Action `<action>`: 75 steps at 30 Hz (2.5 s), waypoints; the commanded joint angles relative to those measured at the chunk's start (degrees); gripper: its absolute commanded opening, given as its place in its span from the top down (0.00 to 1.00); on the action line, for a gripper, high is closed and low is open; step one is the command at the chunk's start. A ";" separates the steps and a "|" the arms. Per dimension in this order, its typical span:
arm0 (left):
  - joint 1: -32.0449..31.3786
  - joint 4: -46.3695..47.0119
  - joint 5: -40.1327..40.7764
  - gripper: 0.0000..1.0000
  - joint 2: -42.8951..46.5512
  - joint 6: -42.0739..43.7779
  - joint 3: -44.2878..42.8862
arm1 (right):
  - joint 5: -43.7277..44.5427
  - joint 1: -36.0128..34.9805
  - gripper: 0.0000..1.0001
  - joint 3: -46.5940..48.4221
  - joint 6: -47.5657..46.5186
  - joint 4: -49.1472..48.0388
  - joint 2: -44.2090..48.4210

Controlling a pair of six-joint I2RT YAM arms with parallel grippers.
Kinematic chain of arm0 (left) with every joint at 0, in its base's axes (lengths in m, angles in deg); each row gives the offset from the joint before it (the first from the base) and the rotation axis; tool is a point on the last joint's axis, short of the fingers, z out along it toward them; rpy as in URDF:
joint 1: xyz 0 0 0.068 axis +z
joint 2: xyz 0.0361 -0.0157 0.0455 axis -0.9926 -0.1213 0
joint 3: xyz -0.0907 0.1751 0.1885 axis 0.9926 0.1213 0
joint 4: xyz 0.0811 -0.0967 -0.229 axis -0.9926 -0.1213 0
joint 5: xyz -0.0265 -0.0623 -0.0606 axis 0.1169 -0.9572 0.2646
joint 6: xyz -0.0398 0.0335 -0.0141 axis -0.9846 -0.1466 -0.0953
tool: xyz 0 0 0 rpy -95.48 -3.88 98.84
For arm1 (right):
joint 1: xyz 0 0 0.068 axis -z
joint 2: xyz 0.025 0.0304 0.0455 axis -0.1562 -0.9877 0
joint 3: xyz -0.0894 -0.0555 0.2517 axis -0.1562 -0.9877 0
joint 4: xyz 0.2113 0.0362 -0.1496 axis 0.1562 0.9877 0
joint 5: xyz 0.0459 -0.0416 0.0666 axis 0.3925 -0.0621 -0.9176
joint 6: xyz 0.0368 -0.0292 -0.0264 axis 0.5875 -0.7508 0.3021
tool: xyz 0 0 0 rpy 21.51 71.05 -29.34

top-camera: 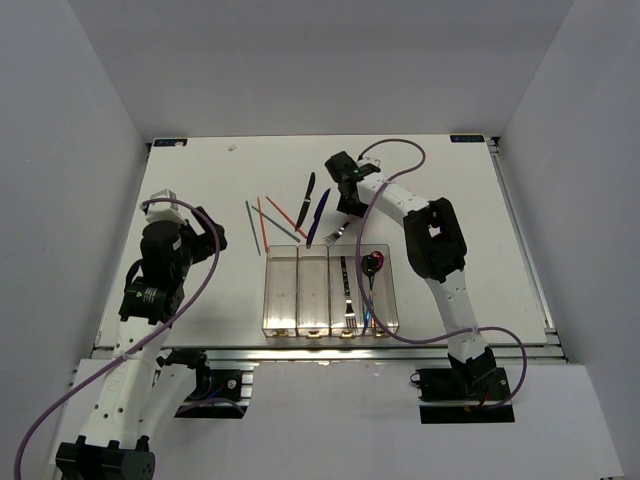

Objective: Sort the eating utensils into containers

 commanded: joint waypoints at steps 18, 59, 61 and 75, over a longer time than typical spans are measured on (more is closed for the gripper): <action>-1.08 0.55 0.25 0.02 -0.01 0.45 0.46 | -12.15 7.74 1.00 -4.52 1.41 -12.06 8.39; -1.00 0.28 4.11 0.02 -1.50 -0.42 -0.06 | -7.84 -19.67 0.66 -61.29 -10.81 -31.50 53.92; -1.08 0.11 4.56 0.02 -1.85 -0.69 -0.94 | -7.75 -20.55 0.52 -61.55 -10.11 -31.76 54.89; -17.25 -6.99 3.60 0.02 -62.25 3.34 -48.28 | 0.60 -18.18 0.11 -56.81 -10.19 -14.99 76.41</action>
